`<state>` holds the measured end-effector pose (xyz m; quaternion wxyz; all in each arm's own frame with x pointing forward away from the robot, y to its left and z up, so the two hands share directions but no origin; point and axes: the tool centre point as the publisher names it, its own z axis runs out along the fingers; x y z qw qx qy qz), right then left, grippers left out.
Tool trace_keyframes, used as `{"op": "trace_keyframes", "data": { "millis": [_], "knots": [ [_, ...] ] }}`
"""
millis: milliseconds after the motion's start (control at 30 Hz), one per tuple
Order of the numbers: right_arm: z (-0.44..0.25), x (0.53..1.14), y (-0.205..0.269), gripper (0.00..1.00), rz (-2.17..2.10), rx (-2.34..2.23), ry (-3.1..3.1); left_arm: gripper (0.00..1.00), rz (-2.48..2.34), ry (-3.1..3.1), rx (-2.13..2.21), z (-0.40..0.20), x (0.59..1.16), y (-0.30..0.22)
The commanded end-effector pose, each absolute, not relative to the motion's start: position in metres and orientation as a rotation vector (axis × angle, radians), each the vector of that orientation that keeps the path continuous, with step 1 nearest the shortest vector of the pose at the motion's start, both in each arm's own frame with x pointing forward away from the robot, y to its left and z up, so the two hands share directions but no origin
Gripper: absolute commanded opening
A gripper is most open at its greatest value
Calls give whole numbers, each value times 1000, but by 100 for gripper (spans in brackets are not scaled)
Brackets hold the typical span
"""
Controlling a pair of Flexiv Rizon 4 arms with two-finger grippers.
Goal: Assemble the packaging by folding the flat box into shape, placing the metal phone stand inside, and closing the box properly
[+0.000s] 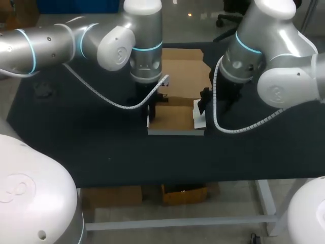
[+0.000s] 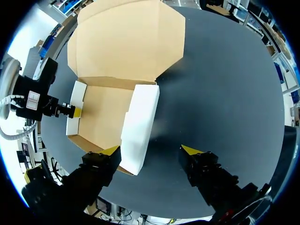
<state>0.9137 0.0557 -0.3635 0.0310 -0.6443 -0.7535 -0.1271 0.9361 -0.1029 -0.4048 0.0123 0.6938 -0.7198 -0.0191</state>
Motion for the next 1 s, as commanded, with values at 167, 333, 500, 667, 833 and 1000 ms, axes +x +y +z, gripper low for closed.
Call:
{"op": "trace_keyframes", "data": {
  "millis": [167, 333, 500, 667, 833, 1000],
  "knots": [
    [-363, 916, 56, 78, -399, -1968, -2333, 0, -73, -2247, 2163, -405, 936, -104],
    [-356, 912, 55, 79, -430, -1950, -2367, 0, -80, -2249, 2165, -405, 937, -103],
    [-348, 906, 52, 81, -477, -1916, -2428, 0, -83, -2251, 2162, -405, 938, -102],
    [-340, 895, 45, 84, -540, -1858, -2504, 0, -86, -2254, 2162, -405, 938, -101],
    [-338, 888, 39, 82, -595, -1834, -2522, 0, -87, -2256, 2163, -405, 938, -100],
    [-333, 877, 28, 88, -690, -1785, -2552, 0, -88, -2260, 2161, -404, 938, -99]
  ]
}}
